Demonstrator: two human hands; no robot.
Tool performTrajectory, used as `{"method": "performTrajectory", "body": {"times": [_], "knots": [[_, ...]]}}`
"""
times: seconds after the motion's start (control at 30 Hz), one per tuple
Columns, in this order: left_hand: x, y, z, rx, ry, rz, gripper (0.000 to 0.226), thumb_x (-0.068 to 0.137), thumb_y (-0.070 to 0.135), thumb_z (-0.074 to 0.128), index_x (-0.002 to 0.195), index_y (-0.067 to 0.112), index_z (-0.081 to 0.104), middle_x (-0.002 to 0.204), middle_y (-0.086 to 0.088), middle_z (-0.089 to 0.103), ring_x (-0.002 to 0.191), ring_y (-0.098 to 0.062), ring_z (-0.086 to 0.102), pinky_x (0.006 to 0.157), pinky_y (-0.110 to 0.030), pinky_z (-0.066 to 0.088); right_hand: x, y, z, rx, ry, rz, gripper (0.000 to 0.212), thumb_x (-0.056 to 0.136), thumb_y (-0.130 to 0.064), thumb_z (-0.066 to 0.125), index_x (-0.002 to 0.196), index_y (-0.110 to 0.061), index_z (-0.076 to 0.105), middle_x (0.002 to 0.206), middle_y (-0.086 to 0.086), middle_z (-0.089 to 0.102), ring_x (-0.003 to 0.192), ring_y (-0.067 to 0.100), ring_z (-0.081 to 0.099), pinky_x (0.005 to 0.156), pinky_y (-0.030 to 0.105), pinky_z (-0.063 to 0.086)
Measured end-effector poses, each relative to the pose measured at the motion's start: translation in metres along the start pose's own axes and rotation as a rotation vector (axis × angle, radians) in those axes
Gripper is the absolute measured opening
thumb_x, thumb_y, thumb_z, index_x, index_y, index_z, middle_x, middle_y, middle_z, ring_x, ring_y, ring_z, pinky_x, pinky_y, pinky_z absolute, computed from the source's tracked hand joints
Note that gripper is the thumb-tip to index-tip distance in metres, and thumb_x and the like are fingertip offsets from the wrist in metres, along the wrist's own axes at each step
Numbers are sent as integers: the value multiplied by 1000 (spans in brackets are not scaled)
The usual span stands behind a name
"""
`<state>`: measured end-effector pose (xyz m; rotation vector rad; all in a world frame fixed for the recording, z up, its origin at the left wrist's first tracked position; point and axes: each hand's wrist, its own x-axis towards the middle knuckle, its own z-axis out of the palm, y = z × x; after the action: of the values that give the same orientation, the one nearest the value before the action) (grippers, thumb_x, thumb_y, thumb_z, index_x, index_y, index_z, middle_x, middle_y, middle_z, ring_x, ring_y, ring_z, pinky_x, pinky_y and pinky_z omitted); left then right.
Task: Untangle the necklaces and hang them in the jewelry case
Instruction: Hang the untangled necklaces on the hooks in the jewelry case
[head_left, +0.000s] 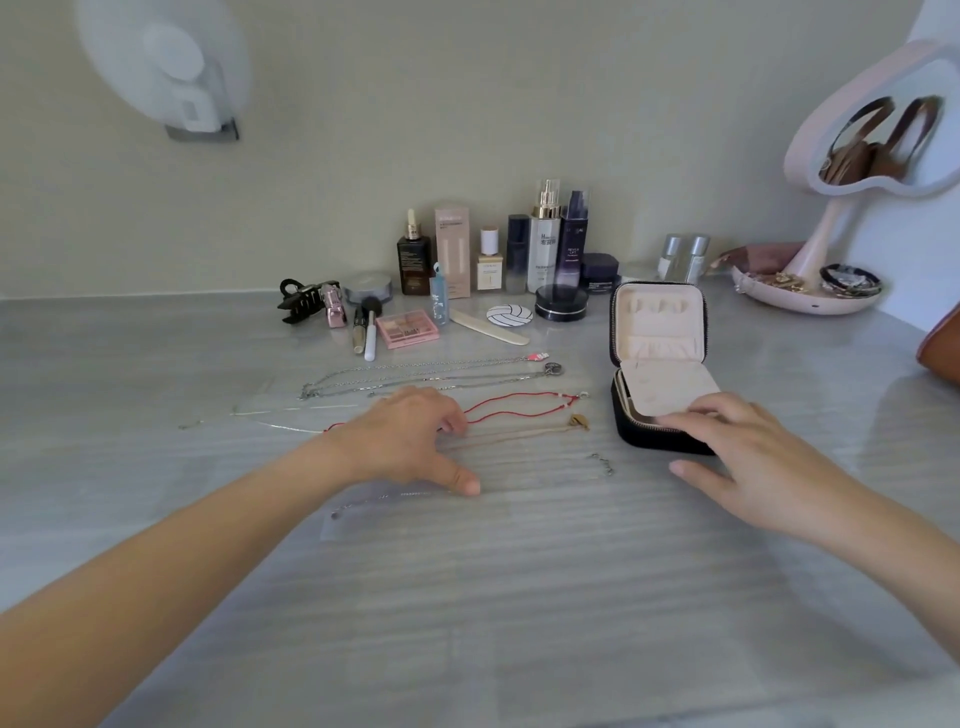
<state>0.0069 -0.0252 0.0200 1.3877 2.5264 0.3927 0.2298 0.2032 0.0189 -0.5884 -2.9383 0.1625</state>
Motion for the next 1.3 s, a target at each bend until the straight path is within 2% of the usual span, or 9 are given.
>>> {"method": "performTrajectory", "body": {"times": [0.17, 0.27, 0.53, 0.67, 0.77, 0.9, 1.07, 1.17, 1.3], "knots": [[-6, 5, 2, 73, -8, 91, 33, 74, 47, 67, 98, 25, 60, 102, 8, 53, 106, -14, 46, 93, -31, 38, 12, -22, -3, 29, 139, -36, 44, 84, -38, 58, 125, -22, 54, 136, 6, 40, 124, 26, 37, 103, 35, 34], [-13, 9, 13, 52, 66, 146, 18, 83, 35, 61, 93, 21, 61, 100, 3, 54, 104, -15, 48, 93, -32, 39, 26, -50, -1, 110, 171, -191, 36, 84, -36, 59, 116, -22, 61, 128, 0, 47, 119, 18, 43, 96, 20, 30], [-19, 10, 26, 262, 203, 235, 23, 94, 28, 40, 106, 13, 52, 113, -7, 54, 107, -24, 48, 90, -30, 34, 64, -121, 22, 227, -222, -359, 35, 76, -47, 65, 105, -27, 61, 100, -11, 44, 85, 6, 45, 73, 24, 38], [-15, 9, 15, 3, 183, 157, 8, 95, 22, 40, 95, 17, 47, 90, -1, 69, 88, -22, 59, 71, -25, 33, 71, -133, 27, 256, -181, -334, 16, 80, -39, 64, 87, -24, 60, 88, -11, 55, 78, 7, 44, 55, 19, 29], [-11, 4, 10, -304, 117, 106, 18, 94, 17, 43, 78, 24, 41, 62, 7, 59, 57, -7, 51, 61, -23, 38, 77, -133, 23, 611, -277, -251, 16, 83, -25, 63, 70, -22, 55, 56, -14, 56, 43, 1, 45, 43, 14, 32], [-7, 7, -2, -655, 144, 86, 17, 92, 13, 49, 77, 19, 46, 53, 6, 54, 40, -5, 39, 43, -17, 32, 83, -128, 2, 849, -407, -188, 13, 85, -15, 62, 73, -17, 60, 61, -7, 63, 37, 2, 42, 41, 17, 31], [0, 19, -21, -880, 173, 102, 9, 93, 22, 46, 88, 16, 51, 65, 7, 63, 59, -6, 60, 65, -23, 47, 88, -126, -30, 909, -398, -187, 12, 85, -15, 61, 75, -10, 61, 55, -4, 57, 37, 3, 38, 40, 14, 30], [10, 28, -25, -1041, 97, 65, 40, 95, 42, 27, 94, 21, 61, 87, 5, 69, 93, -13, 66, 88, -30, 47, 96, -121, -46, 960, -319, -177, 15, 86, -14, 60, 70, -12, 61, 52, -5, 59, 36, 3, 38, 38, 14, 29], [25, 44, -22, -1169, -102, 121, 60, 94, 51, 10, 100, 19, 62, 94, -2, 70, 98, -13, 65, 92, -25, 45, 105, -111, -59, 1045, -238, -107, 17, 87, -11, 58, 70, -9, 59, 48, -6, 58, 33, 2, 38, 34, 13, 27]]}}
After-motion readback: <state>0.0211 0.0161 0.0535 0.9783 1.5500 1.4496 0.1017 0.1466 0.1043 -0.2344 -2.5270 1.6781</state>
